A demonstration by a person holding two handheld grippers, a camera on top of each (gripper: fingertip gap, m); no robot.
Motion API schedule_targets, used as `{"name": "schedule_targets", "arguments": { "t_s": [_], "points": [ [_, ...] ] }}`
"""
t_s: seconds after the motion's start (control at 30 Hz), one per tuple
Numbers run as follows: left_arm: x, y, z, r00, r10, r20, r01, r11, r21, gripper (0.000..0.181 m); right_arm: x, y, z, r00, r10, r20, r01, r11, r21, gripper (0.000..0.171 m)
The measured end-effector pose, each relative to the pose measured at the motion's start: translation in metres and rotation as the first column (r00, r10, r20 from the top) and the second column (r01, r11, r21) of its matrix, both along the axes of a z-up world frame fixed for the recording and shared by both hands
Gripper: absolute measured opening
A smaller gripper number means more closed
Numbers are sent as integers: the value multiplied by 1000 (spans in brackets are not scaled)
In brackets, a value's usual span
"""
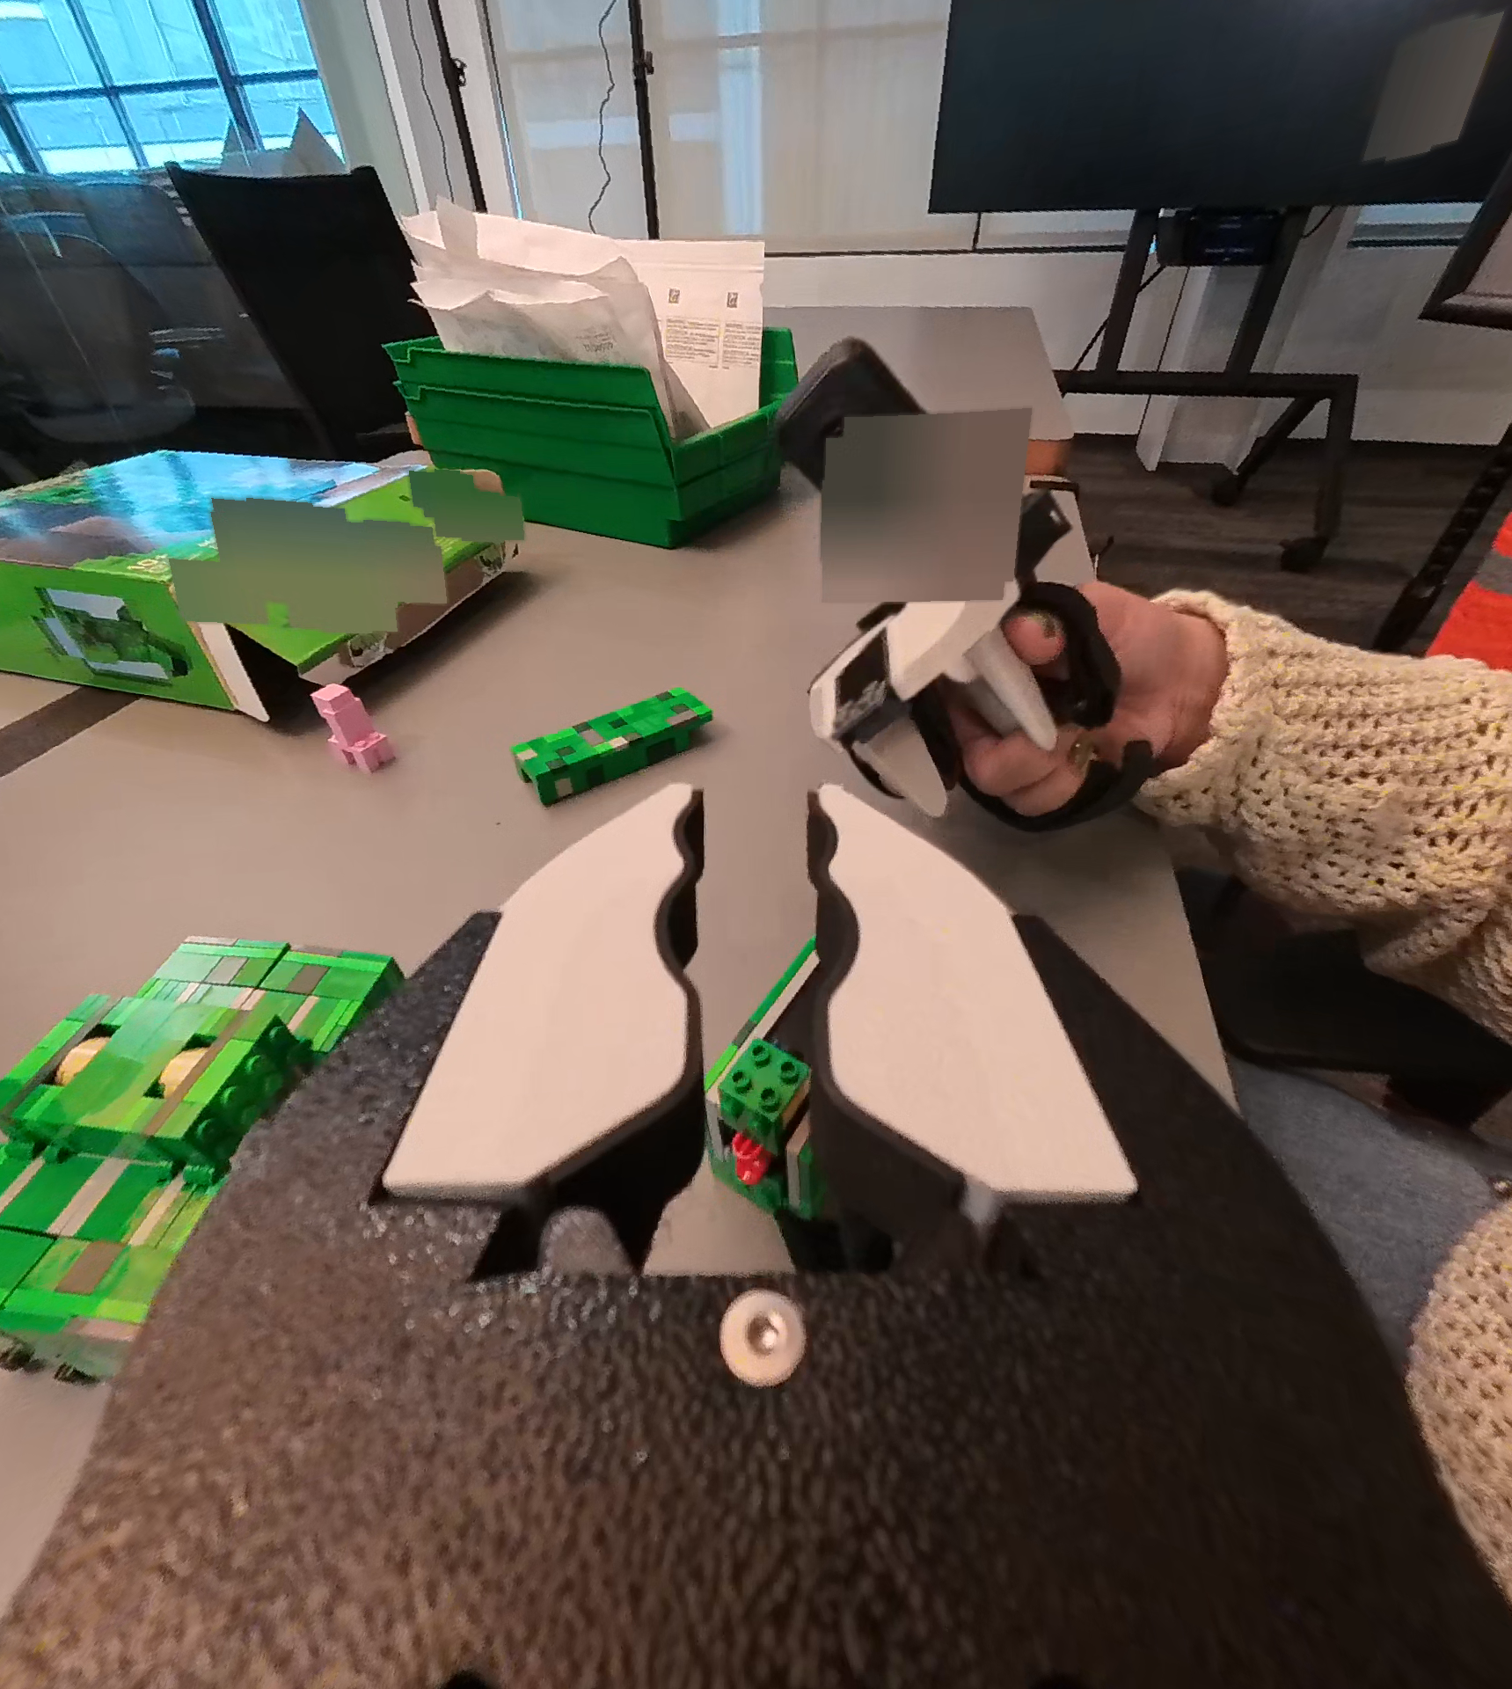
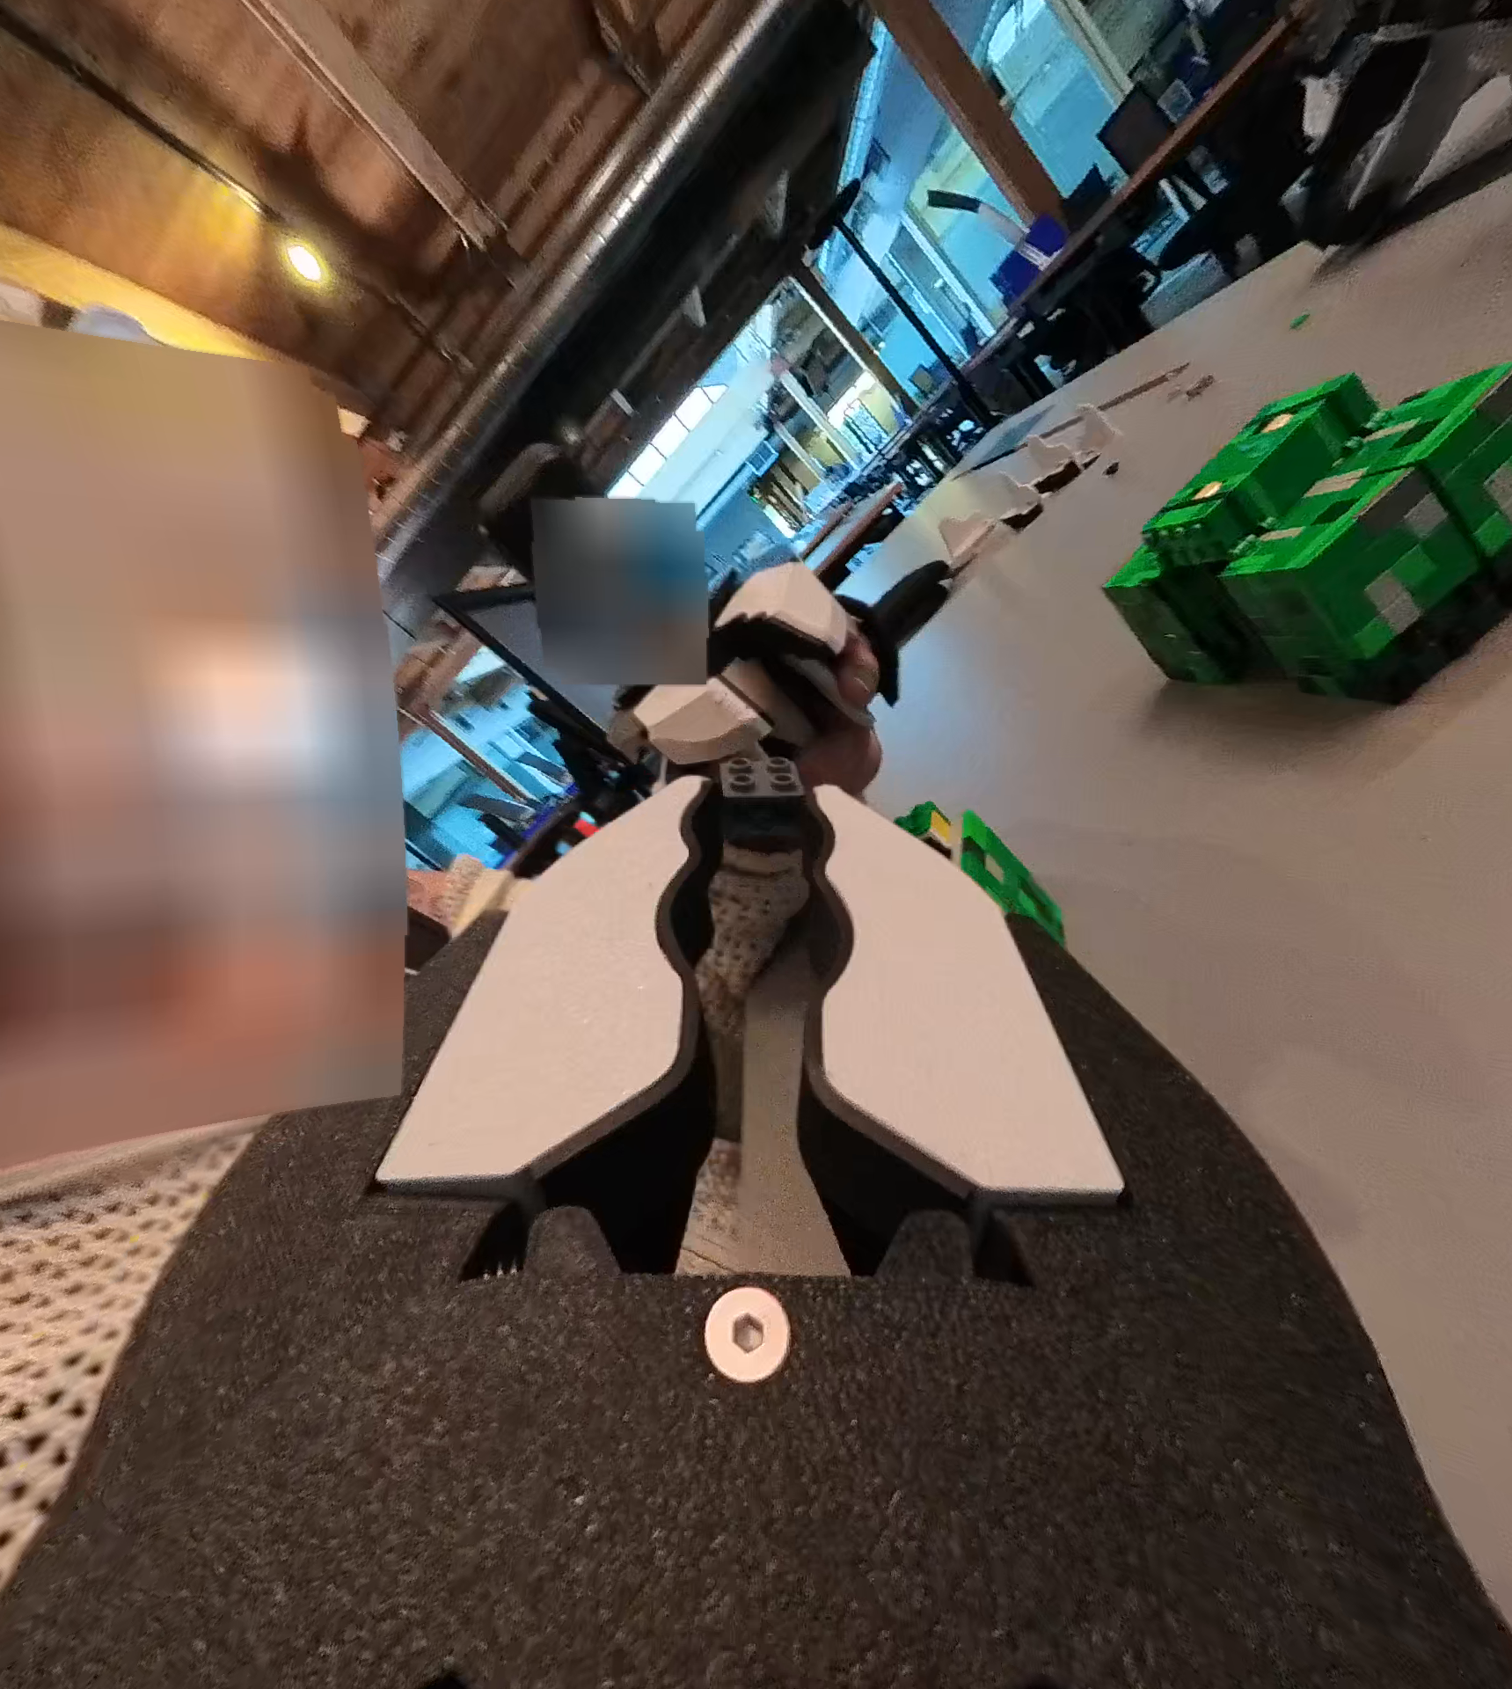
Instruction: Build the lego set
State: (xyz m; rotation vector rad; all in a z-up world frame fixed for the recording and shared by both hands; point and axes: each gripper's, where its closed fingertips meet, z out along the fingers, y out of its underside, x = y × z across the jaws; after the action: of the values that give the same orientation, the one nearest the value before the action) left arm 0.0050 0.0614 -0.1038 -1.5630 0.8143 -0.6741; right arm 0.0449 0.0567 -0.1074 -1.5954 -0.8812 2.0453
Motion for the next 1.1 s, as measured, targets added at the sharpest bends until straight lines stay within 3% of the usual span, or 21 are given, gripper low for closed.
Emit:
{"name": "schedule_targets", "arguments": {
  "t_s": [0.27,0.63,0.9,1.1],
  "points": [
    [5,-1,-8,998,-11,-60,12,1000,6,17,3,-4,-37,972,-94,217,26,955,295,16],
    [7,-3,-12,997,-26,-71,25,1000,-9,14,0,-10,-44,969,-73,236,-11,942,336,16],
    [7,-3,-15,994,-20,-104,21,1000,3,13,-5,-13,-50,951,-190,242,3,792,610,16],
    [7,-3,-15,995,-20,-102,20,1000,1,12,-5,-10,-51,944,-230,235,20,754,657,16]
  ]
}}
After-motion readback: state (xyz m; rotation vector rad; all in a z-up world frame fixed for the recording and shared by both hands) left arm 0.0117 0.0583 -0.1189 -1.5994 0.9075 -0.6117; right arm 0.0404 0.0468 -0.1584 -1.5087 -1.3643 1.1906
